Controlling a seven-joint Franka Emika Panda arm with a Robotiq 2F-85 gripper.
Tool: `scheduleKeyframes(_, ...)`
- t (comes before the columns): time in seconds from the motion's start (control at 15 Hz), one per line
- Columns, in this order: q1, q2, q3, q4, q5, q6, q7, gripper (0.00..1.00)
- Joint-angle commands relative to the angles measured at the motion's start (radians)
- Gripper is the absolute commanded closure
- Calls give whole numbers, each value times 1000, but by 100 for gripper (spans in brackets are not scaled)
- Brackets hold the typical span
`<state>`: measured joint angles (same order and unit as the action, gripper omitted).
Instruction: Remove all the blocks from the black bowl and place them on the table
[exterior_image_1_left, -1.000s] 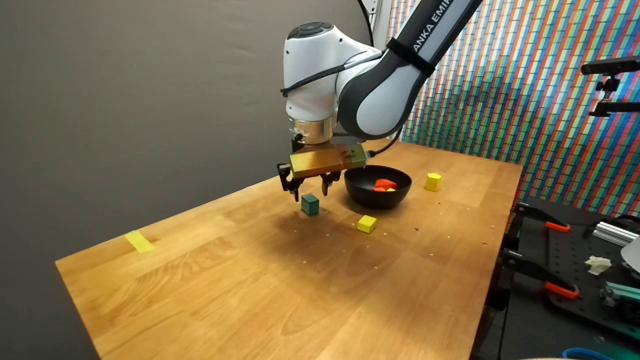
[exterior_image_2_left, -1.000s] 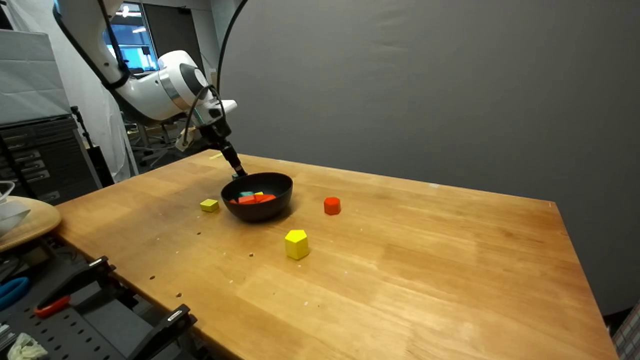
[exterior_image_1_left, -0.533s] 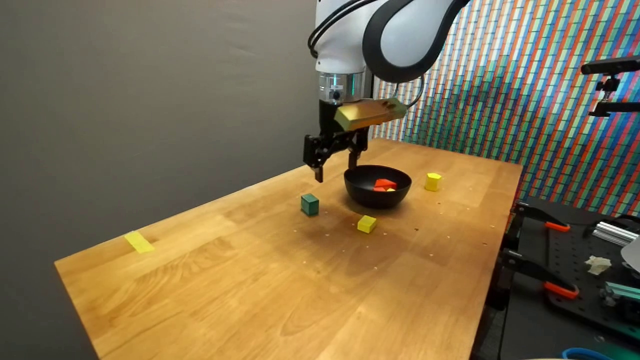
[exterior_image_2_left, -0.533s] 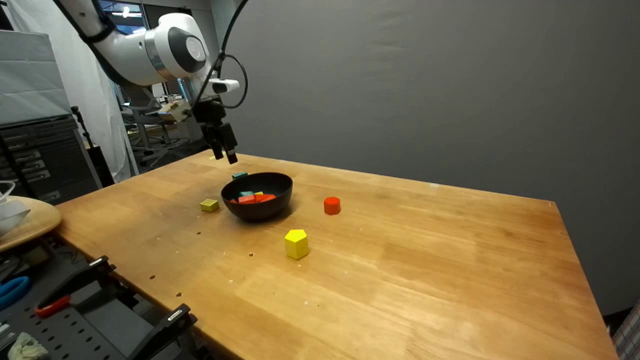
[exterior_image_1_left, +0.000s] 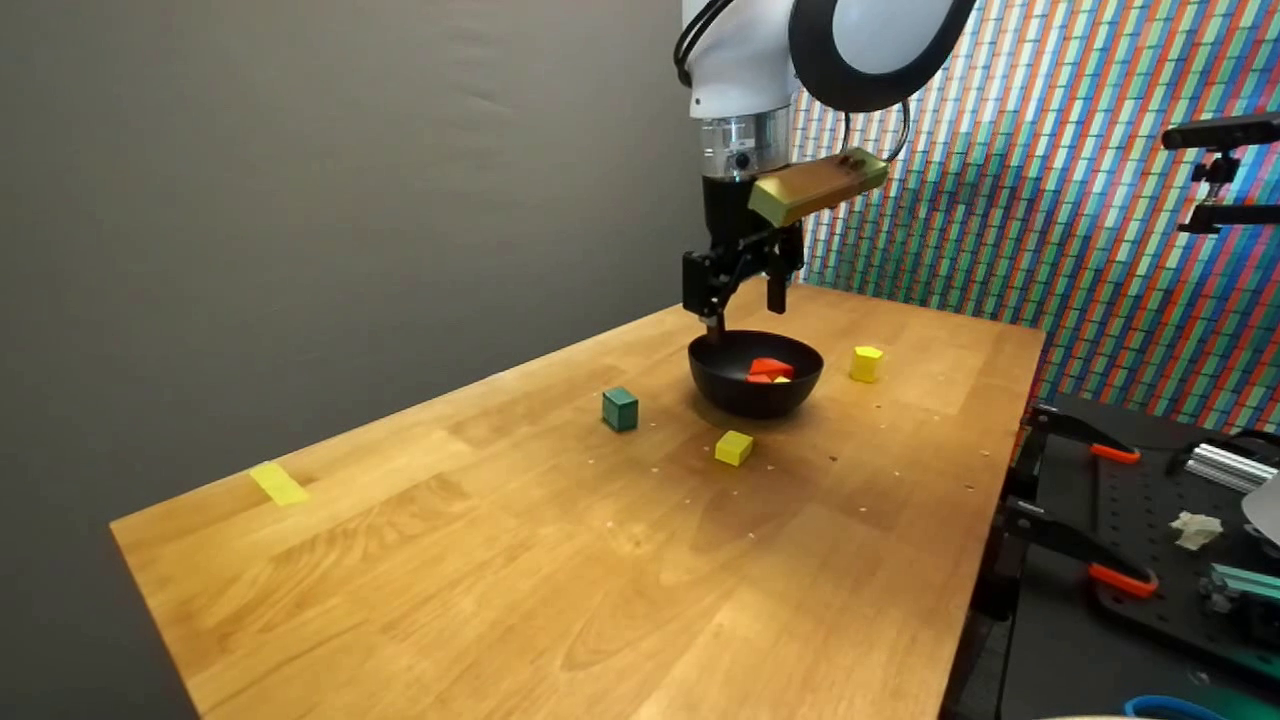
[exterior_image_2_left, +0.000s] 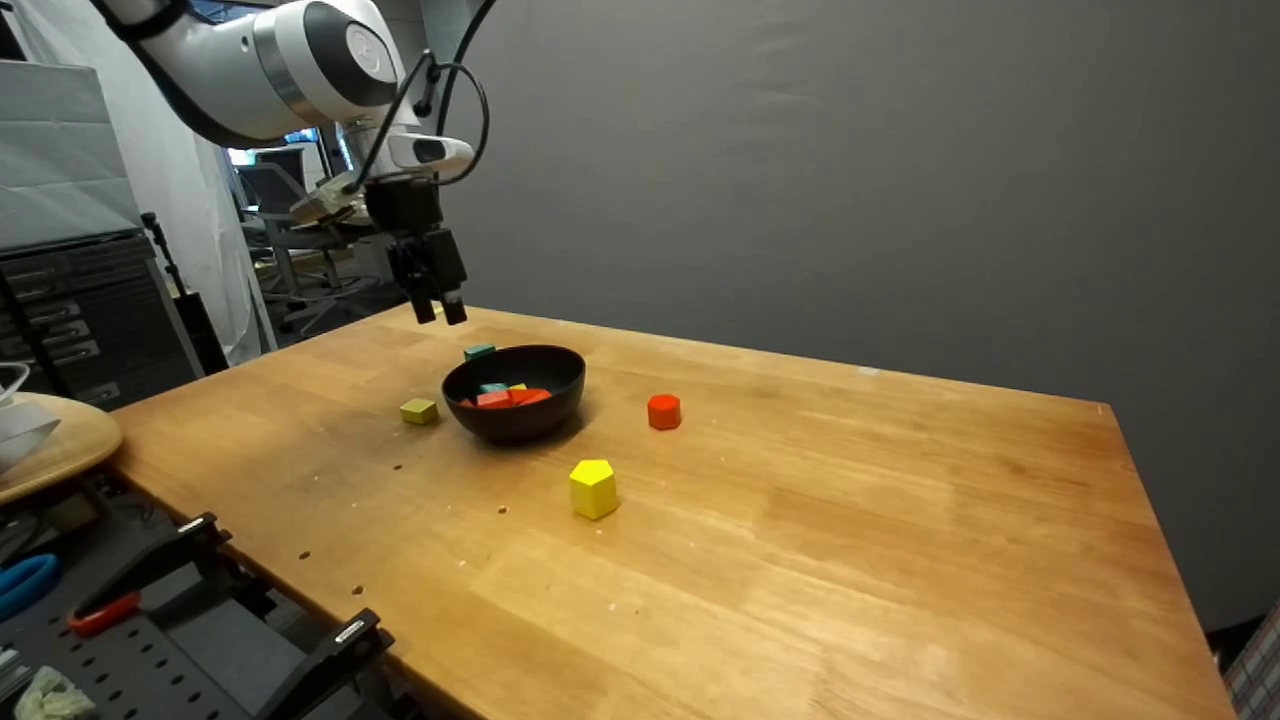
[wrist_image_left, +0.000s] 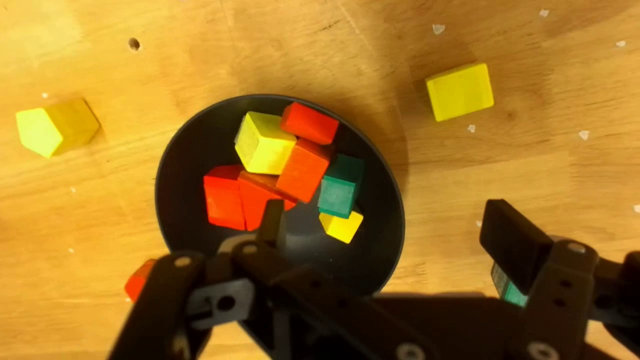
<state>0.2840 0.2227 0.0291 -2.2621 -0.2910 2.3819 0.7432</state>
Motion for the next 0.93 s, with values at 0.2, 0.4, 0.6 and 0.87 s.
scheduleKeyframes(0.2,-119,74,4,-15,110,201,-263,0)
scheduleKeyframes(0.4,-170,123,21,-10,244,247,-386,0)
scheduleKeyframes(0.6,-203,152,31,-11,345,268,-475,0)
scheduleKeyframes(0.87,-223,160,34,-22,422,280,-524,0)
